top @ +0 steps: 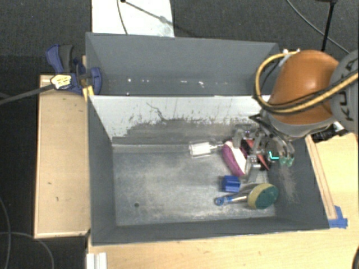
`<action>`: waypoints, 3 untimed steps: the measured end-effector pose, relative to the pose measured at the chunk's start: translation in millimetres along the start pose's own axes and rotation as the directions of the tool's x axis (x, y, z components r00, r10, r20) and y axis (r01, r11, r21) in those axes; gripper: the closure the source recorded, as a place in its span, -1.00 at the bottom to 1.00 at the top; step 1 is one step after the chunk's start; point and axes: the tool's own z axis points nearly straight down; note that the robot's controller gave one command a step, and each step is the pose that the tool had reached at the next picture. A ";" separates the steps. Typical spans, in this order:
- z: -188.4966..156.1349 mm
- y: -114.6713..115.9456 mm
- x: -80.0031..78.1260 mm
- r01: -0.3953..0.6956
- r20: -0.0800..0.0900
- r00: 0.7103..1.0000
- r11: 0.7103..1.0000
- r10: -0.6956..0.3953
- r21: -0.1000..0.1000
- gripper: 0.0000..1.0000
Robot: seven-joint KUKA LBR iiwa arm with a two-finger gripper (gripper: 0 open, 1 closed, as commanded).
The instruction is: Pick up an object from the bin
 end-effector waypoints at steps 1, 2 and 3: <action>130.8 -12.7 33.2 -0.007 -0.003 1.000 1.000 0.007 -0.001 -1.00; 124.2 -11.2 28.5 -0.003 0.012 1.000 1.000 0.003 -0.002 1.00; 6.6 9.4 14.6 0.053 0.016 0.998 0.999 -0.053 0.001 1.00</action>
Offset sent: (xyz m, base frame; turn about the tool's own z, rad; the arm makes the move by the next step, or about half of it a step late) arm -0.0316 -0.0125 -0.1270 -0.0046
